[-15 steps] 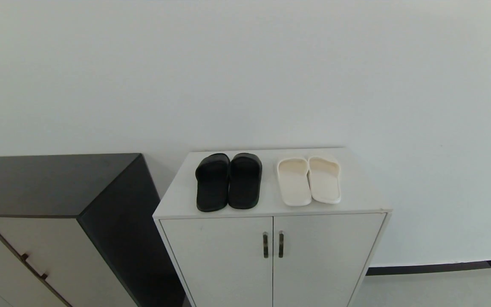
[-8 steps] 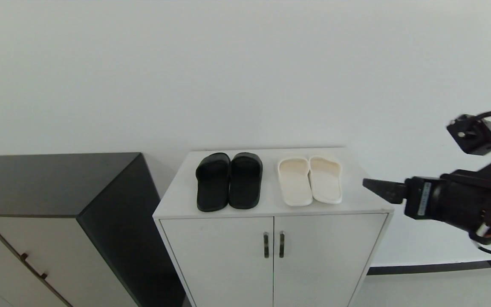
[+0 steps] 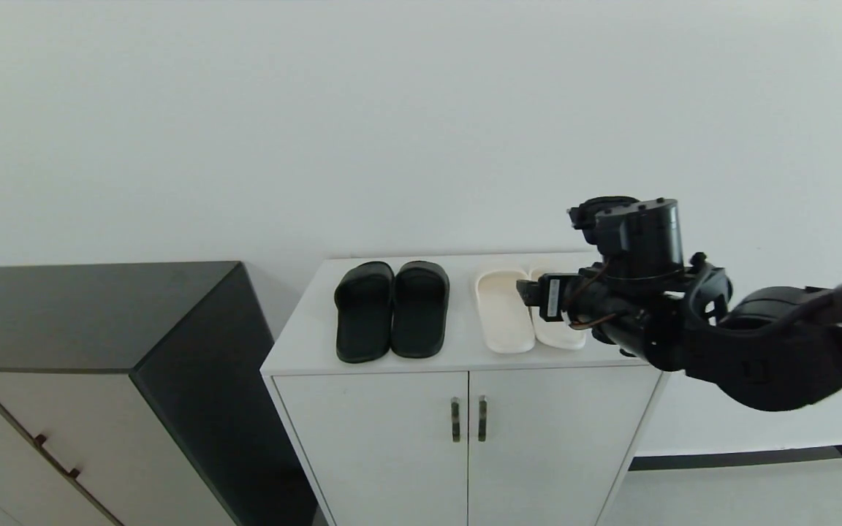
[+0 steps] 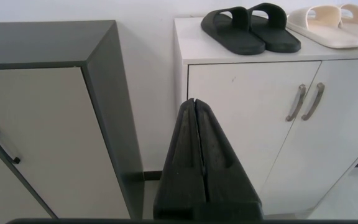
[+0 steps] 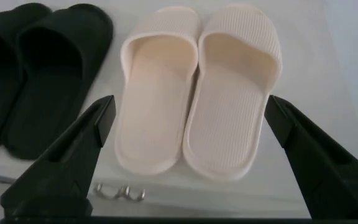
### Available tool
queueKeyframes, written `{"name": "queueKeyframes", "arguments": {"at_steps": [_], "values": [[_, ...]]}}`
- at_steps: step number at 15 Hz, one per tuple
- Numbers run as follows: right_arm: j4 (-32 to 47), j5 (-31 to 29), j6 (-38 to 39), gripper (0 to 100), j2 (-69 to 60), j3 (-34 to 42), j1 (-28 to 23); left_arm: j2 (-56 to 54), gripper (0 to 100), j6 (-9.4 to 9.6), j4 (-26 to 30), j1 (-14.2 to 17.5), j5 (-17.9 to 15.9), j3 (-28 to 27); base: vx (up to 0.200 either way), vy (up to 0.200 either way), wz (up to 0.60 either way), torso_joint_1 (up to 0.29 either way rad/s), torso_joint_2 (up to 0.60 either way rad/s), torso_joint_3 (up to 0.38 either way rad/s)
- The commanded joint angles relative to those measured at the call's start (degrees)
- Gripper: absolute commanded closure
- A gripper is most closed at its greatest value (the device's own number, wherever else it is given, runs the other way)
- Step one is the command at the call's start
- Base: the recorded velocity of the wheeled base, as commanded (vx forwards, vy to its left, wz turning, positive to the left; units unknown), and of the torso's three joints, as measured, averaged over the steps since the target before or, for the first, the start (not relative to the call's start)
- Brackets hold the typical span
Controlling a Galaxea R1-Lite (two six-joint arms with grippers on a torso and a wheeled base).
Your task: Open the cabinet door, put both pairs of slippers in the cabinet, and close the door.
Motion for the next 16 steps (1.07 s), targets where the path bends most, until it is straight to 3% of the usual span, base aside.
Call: {"name": "queueKeyframes", "arguments": {"at_steps": [1, 8, 16], "values": [[-0.70, -0.76, -2.01, 0, 8.19, -5.50, -2.20, 0.07, 100, 0.02, 0.00, 0.02, 0.00, 0.00, 0.000, 0.000, 0.00, 0.000, 0.00, 0.000], [-0.78, -0.76, -2.18, 0, 15.92, -11.57, -4.57, 0.07, 100, 0.02, 0.00, 0.02, 0.00, 0.00, 0.000, 0.000, 0.00, 0.000, 0.00, 0.000], [0.09, -0.50, -4.03, 0, 26.65, -25.98, -6.07, 0.07, 100, 0.02, 0.00, 0.02, 0.09, 0.00, 0.000, 0.000, 0.00, 0.000, 0.00, 0.000]]}}
